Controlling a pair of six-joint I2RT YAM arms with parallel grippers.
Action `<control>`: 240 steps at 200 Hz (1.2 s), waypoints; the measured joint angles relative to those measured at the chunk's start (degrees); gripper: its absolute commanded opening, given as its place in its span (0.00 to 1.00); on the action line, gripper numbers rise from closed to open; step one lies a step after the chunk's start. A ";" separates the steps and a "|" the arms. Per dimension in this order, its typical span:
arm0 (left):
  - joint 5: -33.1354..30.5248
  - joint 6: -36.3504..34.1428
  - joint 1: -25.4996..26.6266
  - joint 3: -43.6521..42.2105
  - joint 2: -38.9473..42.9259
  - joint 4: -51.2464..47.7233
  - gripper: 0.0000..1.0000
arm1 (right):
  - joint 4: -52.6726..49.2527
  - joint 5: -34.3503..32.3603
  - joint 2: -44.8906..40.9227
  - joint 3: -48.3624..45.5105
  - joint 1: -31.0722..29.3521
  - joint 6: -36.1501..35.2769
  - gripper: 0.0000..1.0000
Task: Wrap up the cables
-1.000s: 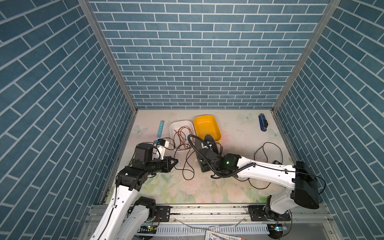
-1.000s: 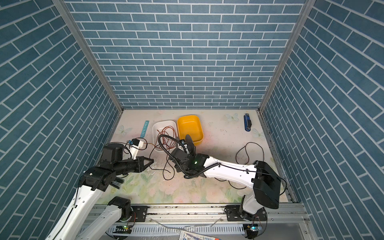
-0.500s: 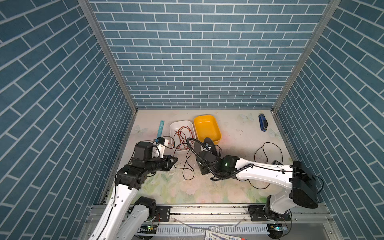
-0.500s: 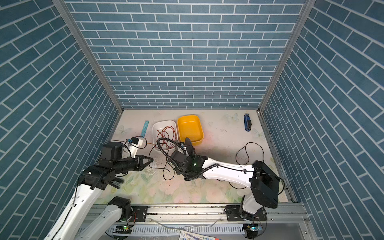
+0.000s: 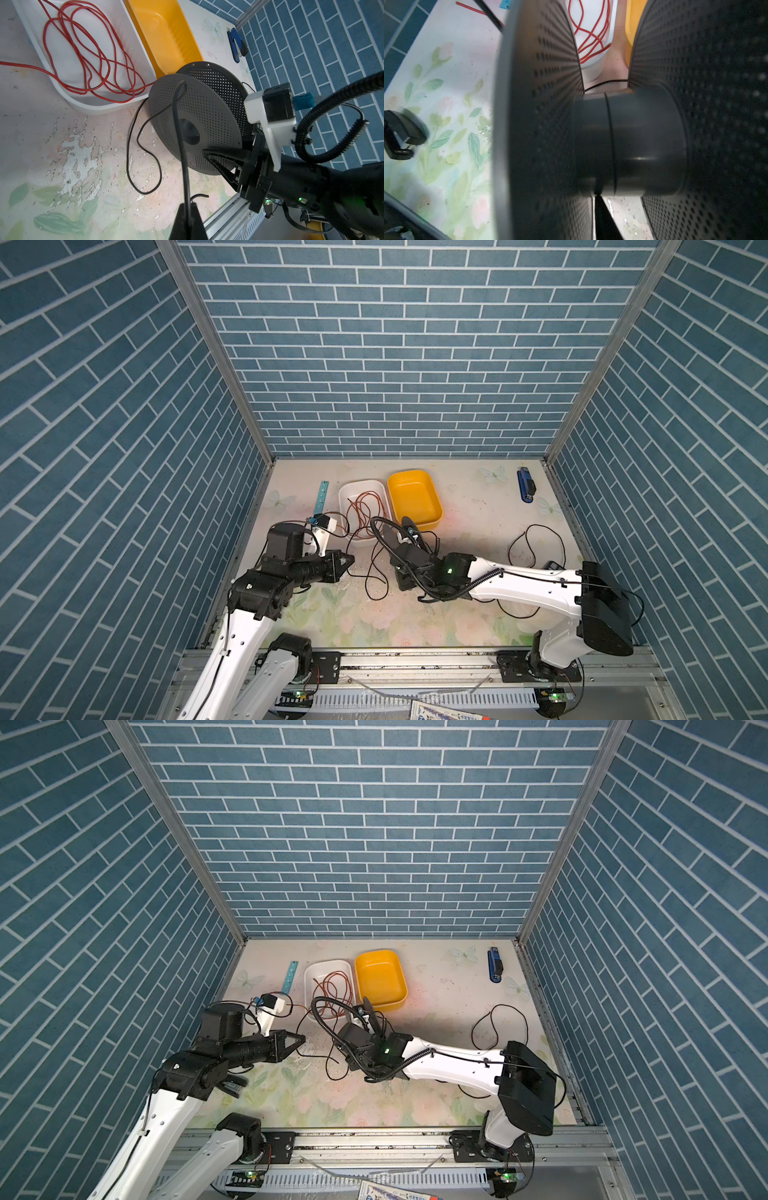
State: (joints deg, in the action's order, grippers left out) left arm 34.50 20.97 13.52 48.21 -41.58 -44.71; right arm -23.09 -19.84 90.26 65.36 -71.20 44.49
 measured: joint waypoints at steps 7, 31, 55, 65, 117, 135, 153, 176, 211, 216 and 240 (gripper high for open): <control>0.00 -0.09 0.00 0.24 0.00 -0.22 0.00 | 0.42 0.09 -0.20 -0.07 0.00 -0.26 0.34; 0.07 -0.26 0.00 0.98 0.15 -0.90 0.00 | 1.64 0.63 -1.70 -0.59 0.00 -1.40 0.41; 0.31 -0.42 0.00 1.57 0.52 -1.60 0.00 | 2.86 1.46 -3.76 -1.03 0.00 -3.02 0.47; 0.48 -0.44 0.00 1.70 0.81 -1.97 0.00 | 3.32 1.86 -4.63 -1.20 0.00 -3.93 0.50; 1.92 -0.48 0.00 1.70 2.78 -4.33 0.00 | 6.71 4.94 -8.50 -3.39 0.00 -8.74 0.64; 3.08 -0.42 0.00 1.70 3.76 -5.27 0.00 | 8.11 6.80 -9.16 -4.39 -0.02 -10.99 0.69; 4.50 -0.42 0.00 1.57 5.49 -5.68 0.00 | 9.20 8.41 -10.12 -5.62 -0.04 -13.57 0.72; 6.73 -0.42 0.00 1.55 7.23 -6.49 0.00 | 10.21 9.14 -11.23 -6.01 -0.04 -17.38 0.72; 8.59 -0.46 0.04 1.53 6.97 -7.85 0.00 | 11.87 8.63 -12.66 -6.01 -0.04 -22.60 0.72; 8.81 -0.46 0.07 1.53 6.91 -7.89 0.00 | 12.20 8.52 -12.74 -6.01 -0.04 -23.47 0.72; 9.75 -0.55 0.13 1.53 6.01 -7.93 0.00 | 13.11 7.80 -12.61 -5.95 -0.04 -27.19 0.70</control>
State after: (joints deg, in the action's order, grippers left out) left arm 44.25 20.43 13.65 49.74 -35.57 -52.64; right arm -9.98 -12.03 77.65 59.42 -71.24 17.30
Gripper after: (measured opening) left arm 0.060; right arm 0.707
